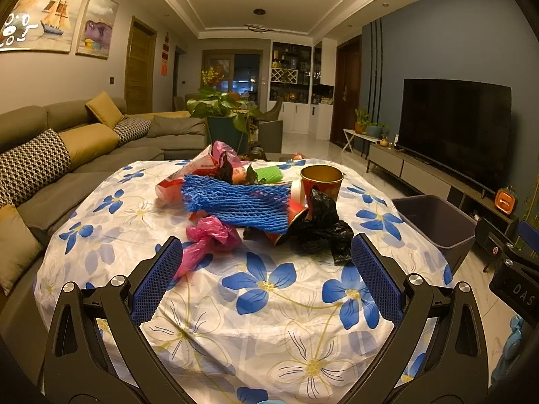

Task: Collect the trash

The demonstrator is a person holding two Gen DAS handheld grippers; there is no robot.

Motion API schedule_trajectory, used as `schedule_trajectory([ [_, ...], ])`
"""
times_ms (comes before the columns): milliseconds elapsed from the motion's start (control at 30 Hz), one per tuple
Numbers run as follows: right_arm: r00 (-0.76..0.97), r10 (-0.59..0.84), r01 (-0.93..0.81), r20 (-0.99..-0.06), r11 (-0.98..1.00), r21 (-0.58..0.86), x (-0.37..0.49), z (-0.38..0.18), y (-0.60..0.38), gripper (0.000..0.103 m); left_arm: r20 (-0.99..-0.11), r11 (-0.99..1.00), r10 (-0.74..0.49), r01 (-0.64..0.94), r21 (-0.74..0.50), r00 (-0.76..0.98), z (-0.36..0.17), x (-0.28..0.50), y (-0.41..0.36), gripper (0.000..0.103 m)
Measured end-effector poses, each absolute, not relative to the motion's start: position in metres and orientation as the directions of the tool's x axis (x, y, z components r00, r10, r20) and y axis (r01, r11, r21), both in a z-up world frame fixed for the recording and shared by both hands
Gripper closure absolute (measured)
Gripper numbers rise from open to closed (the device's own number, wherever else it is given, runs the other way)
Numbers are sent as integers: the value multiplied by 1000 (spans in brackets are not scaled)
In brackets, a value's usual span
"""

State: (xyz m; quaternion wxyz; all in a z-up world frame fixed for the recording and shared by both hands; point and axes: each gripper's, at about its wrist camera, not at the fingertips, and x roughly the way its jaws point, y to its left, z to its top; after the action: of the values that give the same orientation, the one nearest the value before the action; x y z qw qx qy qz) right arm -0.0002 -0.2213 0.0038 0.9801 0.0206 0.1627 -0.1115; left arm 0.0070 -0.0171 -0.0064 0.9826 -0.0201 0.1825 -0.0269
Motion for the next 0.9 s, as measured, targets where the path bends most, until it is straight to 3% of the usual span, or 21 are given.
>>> schedule_trajectory([
  [533,922,-205,225,-327,974,24,2,-1,-224,5,-354,998,-62,55,-29,933,-15,16,-18,4],
  [900,923,-87,117,-374,991,58,47,-20,-212,5,-376,998,39,-52,-25,926,-44,39,28,4],
])
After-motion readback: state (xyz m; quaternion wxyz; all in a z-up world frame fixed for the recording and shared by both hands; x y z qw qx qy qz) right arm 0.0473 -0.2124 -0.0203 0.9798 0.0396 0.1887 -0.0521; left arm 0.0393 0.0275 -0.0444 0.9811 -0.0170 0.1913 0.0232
